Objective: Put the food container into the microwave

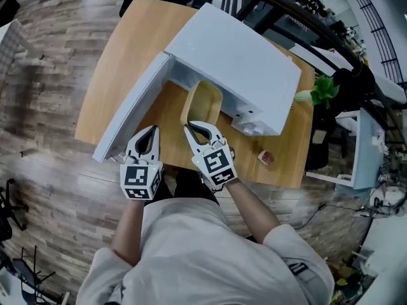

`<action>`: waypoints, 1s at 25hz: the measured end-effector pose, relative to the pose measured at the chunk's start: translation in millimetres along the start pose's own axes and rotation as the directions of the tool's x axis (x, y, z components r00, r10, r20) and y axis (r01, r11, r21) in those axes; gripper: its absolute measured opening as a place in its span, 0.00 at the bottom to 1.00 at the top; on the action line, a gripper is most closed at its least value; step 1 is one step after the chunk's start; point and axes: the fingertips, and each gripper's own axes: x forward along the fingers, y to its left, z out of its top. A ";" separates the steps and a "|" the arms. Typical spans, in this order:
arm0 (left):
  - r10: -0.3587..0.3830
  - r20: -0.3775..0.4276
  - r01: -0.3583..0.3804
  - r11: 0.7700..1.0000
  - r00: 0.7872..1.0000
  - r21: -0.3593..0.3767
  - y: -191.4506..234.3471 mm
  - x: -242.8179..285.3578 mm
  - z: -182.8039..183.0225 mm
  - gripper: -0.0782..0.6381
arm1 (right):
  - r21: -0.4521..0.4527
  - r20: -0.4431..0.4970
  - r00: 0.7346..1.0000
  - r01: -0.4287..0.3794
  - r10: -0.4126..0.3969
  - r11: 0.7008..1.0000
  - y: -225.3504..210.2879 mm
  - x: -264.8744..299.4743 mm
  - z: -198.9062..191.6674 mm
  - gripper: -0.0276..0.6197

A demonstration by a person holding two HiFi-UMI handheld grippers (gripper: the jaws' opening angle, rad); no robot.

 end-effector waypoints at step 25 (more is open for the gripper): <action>0.275 -0.018 -0.275 0.950 0.961 -0.151 0.3 5.2 -52.2 0.13 | -0.125 -0.133 0.982 -0.149 0.132 0.981 -25.2 21.3 -27.7 0.09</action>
